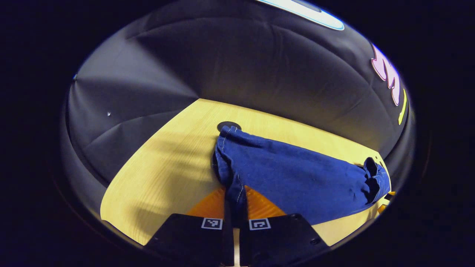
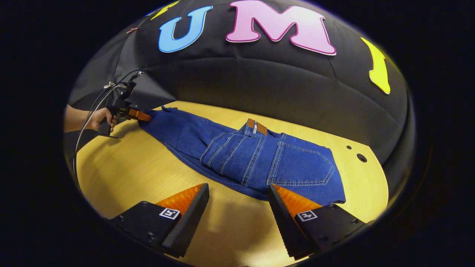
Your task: Grasp the waist and the cuffs of the jeans and fold them to make the two legs overlap; first hold the waist and fold one-third of the jeans toward the cuffs, then hold the cuffs and fold the remaining one-third in the same direction to finish folding.
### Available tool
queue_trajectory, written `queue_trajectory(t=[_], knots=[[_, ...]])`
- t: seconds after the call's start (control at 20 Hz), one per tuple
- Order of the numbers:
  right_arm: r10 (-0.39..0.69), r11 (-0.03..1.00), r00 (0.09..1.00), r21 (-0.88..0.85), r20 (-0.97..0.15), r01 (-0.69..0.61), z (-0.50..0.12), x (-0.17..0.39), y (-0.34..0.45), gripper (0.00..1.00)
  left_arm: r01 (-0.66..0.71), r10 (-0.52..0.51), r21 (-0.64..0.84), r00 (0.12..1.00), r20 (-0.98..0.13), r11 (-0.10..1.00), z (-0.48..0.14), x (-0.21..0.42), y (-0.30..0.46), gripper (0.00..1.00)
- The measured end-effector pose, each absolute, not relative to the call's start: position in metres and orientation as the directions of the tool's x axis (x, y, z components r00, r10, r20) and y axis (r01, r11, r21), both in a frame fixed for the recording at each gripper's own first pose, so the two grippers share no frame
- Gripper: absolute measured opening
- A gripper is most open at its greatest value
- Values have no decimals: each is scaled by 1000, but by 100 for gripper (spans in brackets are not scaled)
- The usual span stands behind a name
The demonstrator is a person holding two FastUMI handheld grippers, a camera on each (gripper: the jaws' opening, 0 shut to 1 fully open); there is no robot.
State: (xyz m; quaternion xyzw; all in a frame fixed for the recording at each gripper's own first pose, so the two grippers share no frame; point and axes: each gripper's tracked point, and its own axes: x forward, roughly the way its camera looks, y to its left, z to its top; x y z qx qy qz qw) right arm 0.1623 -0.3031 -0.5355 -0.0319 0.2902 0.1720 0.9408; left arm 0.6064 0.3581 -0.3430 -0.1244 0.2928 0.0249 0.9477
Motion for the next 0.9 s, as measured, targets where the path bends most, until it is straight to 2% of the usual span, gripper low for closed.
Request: queue_trajectory(t=[0.2, 0.3, 0.5, 0.7, 0.9], knots=[[274, 952, 787, 38, -552, -305, -527, 169, -322, 98, -98, -15, -198, 865, -501, 975, -317, 609, 358, 6], [253, 958, 804, 23, -538, -286, -517, 176, -335, 95, -76, -33, -224, 895, -445, 972, -277, 603, 351, 6], [197, 975, 830, 17, -522, -221, -493, 187, -371, 97, 11, -80, -192, 932, -354, 981, -193, 581, 325, 6], [131, 988, 847, -6, -514, -156, -467, 189, -414, 96, 145, -200, -194, 932, -303, 970, -109, 564, 242, 6], [72, 995, 862, -28, -501, -99, -439, 182, -458, 97, 271, -333, -243, 904, -269, 931, -58, 569, 108, 6]])
